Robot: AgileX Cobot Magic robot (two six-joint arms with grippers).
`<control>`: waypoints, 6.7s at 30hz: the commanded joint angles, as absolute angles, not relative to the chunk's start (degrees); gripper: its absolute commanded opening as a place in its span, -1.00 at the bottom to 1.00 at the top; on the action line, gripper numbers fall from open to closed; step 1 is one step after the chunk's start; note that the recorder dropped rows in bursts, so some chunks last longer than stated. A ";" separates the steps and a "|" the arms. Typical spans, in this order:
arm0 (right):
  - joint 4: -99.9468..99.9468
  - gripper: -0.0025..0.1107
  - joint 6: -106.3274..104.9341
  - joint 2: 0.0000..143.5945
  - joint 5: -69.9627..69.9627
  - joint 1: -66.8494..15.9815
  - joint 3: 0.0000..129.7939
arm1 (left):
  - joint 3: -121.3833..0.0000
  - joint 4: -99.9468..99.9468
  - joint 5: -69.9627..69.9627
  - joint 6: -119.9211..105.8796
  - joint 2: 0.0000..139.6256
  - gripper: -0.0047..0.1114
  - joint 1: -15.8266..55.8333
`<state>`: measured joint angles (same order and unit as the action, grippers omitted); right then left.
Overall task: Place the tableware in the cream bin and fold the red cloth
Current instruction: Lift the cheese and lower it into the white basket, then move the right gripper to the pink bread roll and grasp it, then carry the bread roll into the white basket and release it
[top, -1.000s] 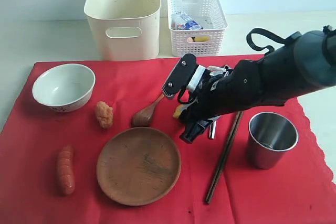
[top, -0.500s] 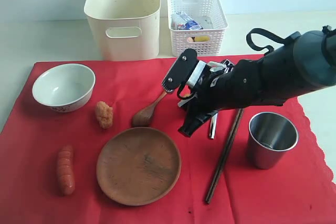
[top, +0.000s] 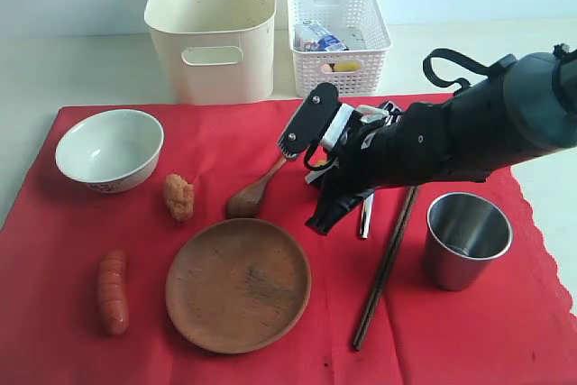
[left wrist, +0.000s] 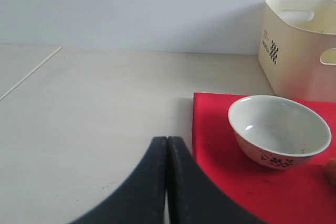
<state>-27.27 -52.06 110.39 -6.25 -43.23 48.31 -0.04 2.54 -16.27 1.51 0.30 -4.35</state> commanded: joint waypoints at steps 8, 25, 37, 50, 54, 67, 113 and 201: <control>-30.79 -0.96 -42.84 109.09 -15.84 -43.14 49.05 | 0.00 2.34 -15.69 1.98 0.00 -0.90 -4.04; -34.94 -0.96 -42.84 103.30 -17.21 -38.50 56.67 | 0.00 2.34 -15.69 1.98 0.00 -0.90 -4.04; -34.84 -0.96 -38.91 109.26 -17.69 -30.90 66.61 | 0.00 2.34 -15.69 1.98 0.00 -0.90 -4.04; -34.31 -0.96 -38.82 125.12 -24.03 -29.99 81.27 | 0.00 2.34 -15.69 1.98 0.00 -0.90 -4.04; -34.44 -0.94 -38.82 128.71 -24.03 -29.99 84.02 | 0.00 2.34 -15.69 1.98 0.00 -0.90 -4.04; -35.00 0.01 -39.04 129.97 -27.83 -29.99 84.33 | 0.00 2.34 -15.69 1.98 0.00 -0.90 -4.04; -30.92 -0.88 -39.66 111.54 34.41 -43.66 84.33 | 0.00 2.34 -15.80 1.98 0.00 -0.90 -4.04; 29.41 -0.96 15.18 117.45 7.83 -30.44 86.11 | 0.00 2.34 -15.80 1.98 0.00 -0.90 -4.04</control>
